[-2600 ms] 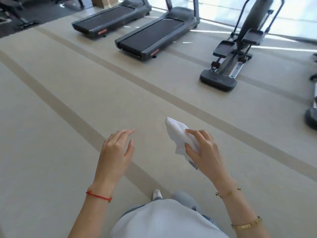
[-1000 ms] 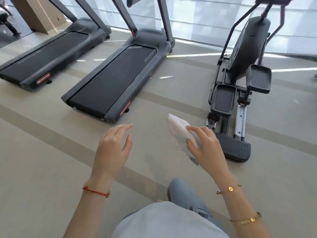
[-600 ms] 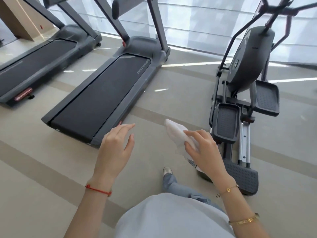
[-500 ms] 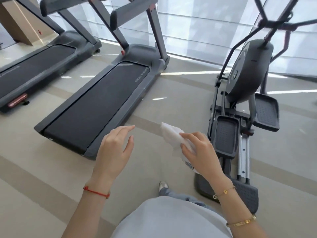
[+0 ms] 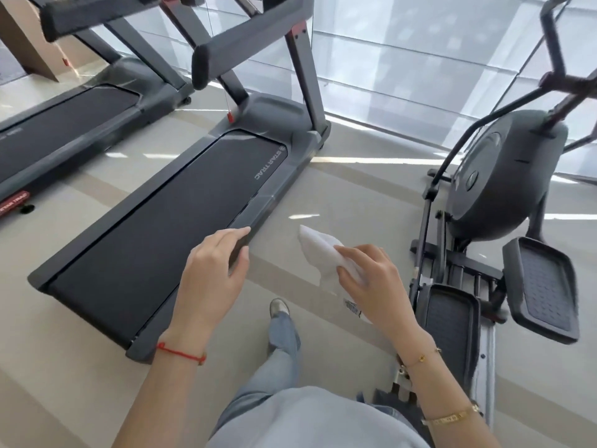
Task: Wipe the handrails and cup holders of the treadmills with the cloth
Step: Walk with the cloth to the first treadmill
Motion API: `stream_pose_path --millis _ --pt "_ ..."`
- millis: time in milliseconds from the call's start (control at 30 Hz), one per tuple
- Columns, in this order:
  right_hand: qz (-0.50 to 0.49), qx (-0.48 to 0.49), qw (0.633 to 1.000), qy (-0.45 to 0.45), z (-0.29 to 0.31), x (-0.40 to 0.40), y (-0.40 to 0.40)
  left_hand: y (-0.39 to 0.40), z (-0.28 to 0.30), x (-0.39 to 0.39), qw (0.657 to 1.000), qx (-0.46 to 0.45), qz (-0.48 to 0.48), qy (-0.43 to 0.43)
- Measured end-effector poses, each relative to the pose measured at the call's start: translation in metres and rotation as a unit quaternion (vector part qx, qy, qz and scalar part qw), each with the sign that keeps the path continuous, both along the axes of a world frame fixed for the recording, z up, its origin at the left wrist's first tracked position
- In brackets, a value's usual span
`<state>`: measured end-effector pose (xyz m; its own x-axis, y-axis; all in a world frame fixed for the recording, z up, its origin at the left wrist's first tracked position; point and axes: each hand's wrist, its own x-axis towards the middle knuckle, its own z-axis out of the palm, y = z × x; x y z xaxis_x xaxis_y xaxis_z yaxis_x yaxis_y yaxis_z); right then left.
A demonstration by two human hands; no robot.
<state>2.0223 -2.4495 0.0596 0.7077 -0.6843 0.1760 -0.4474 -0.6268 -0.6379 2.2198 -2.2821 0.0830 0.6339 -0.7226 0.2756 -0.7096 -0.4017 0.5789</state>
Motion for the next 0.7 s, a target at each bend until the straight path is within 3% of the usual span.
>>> stream_pose_path --millis 400,700 --pt "-0.019 -0.02 0.999 -0.041 0.028 0.208 -0.236 -0.24 0.028 0.21 0.999 0.001 -0.018 -0.042" --pt "0.037 -0.032 0.998 -0.043 0.022 0.334 -0.357 -0.347 0.034 0.309 0.998 -0.01 0.039 -0.045"
